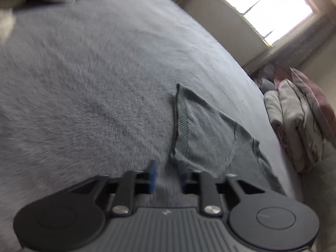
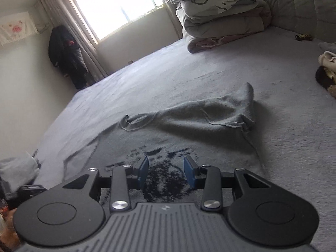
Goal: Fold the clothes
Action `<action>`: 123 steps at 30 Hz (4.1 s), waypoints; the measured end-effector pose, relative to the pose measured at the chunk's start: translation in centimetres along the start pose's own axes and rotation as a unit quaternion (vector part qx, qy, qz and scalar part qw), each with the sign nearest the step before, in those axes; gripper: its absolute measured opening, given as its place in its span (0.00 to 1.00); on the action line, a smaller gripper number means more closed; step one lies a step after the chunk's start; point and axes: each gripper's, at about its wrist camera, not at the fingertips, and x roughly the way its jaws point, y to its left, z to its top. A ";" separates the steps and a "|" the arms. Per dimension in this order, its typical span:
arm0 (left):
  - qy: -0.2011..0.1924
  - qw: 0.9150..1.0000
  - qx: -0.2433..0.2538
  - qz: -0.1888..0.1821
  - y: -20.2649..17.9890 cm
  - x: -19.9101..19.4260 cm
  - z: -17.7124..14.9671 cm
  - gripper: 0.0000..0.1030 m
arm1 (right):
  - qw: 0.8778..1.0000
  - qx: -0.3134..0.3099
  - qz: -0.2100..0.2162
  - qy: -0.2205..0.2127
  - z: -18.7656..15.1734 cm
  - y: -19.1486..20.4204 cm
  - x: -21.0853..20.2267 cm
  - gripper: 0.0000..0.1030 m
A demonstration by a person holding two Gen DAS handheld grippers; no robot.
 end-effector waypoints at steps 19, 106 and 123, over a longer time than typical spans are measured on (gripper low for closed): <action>-0.024 0.993 0.114 -0.016 -6.4 -7.0 -5.4 0.76 | 0.998 0.025 -0.046 -0.043 3.5 -6.0 -3.6 0.55; -0.065 0.987 0.083 -0.121 -32.0 15.6 -16.2 0.92 | 0.985 -0.124 -0.115 -0.036 11.5 -16.6 11.9 0.30; -0.013 0.979 -0.022 -0.201 -29.2 15.8 -13.7 0.58 | 0.983 -0.155 0.086 0.042 12.2 -12.3 20.2 0.39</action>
